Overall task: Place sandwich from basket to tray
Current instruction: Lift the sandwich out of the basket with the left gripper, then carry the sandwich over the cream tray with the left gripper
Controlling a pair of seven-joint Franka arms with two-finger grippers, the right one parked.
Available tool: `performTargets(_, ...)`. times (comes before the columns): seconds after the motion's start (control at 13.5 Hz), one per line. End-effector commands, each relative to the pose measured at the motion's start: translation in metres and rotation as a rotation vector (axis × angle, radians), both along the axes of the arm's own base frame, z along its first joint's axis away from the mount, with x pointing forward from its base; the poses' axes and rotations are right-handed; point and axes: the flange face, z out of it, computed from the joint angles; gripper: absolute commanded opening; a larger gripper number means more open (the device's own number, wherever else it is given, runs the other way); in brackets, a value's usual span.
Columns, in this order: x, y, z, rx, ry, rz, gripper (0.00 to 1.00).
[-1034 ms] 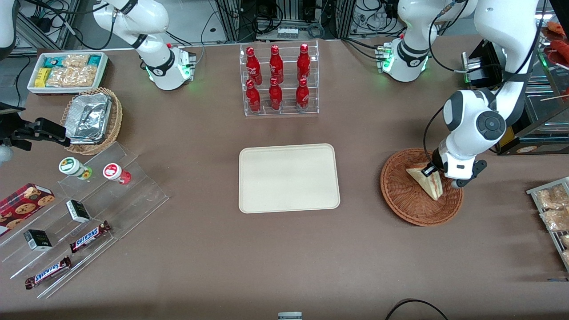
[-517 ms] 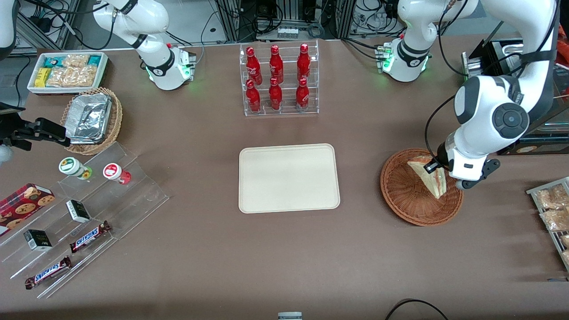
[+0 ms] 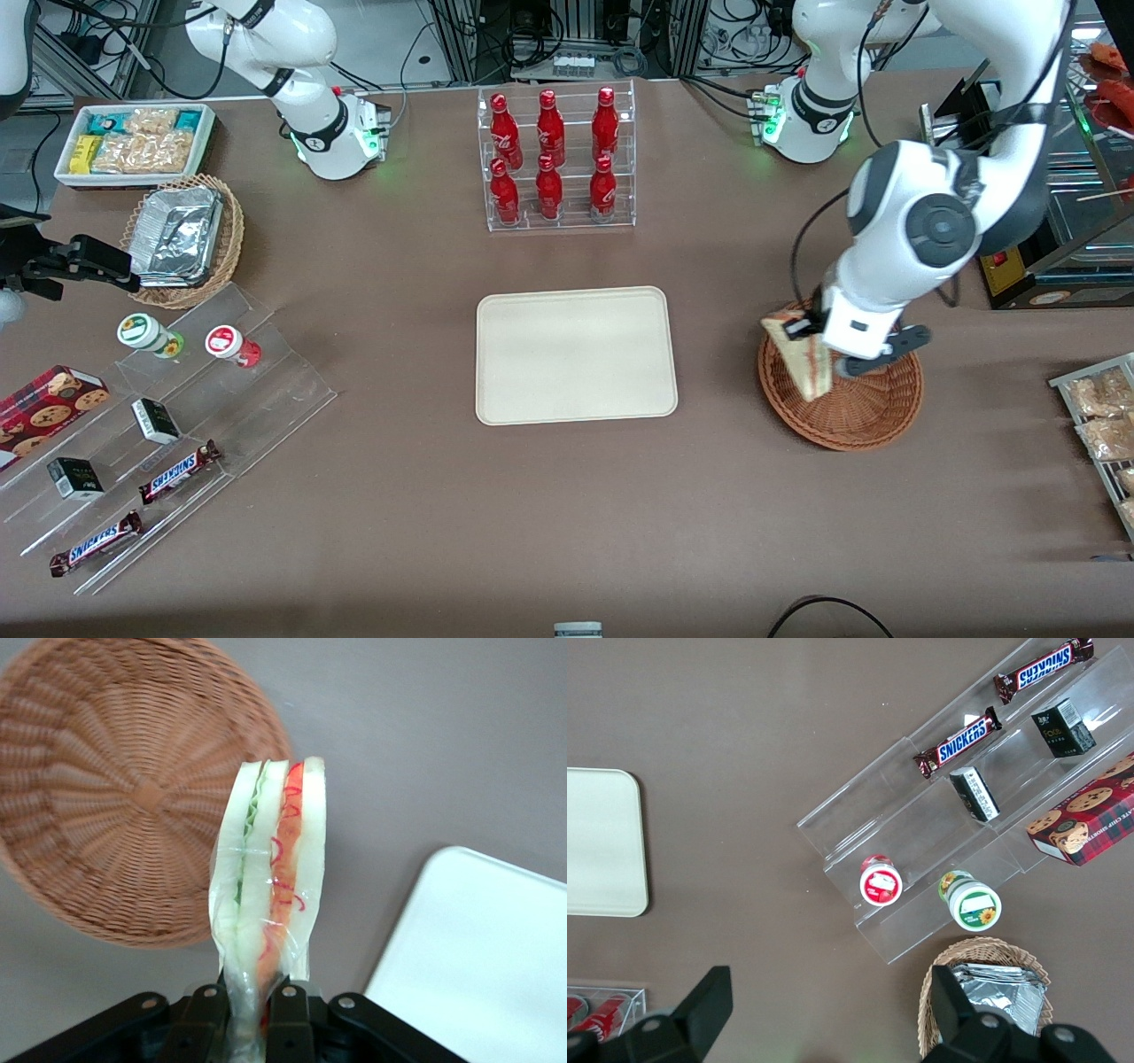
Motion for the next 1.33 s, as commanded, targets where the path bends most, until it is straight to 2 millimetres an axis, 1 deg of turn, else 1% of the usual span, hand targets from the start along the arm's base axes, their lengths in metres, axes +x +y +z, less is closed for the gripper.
performTargets(0.0,0.011,-0.050,0.001,0.001,-0.020,-0.093,0.00)
performTargets(0.07,0.012,-0.071,0.001,-0.008,-0.027,-0.128,0.00)
performTargets(0.15,0.009,-0.097,-0.001,-0.010,-0.035,-0.175,0.00)
performTargets(0.3,0.004,-0.144,-0.011,-0.007,-0.041,-0.264,0.00)
performTargets(0.44,-0.001,-0.181,-0.018,-0.017,-0.044,-0.280,0.00)
performTargets(0.59,-0.011,-0.219,-0.032,0.000,-0.054,-0.303,0.00)
performTargets(0.81,-0.025,-0.271,-0.059,-0.014,-0.039,-0.339,0.00)
performTargets(0.89,-0.029,-0.285,-0.067,-0.025,-0.032,-0.344,0.00)
performTargets(1.03,-0.034,-0.304,-0.078,-0.040,-0.024,-0.349,0.00)
performTargets(1.18,-0.036,-0.320,-0.088,-0.041,-0.028,-0.322,0.00)
performTargets(1.26,-0.037,-0.327,-0.098,-0.017,-0.041,-0.297,0.00)
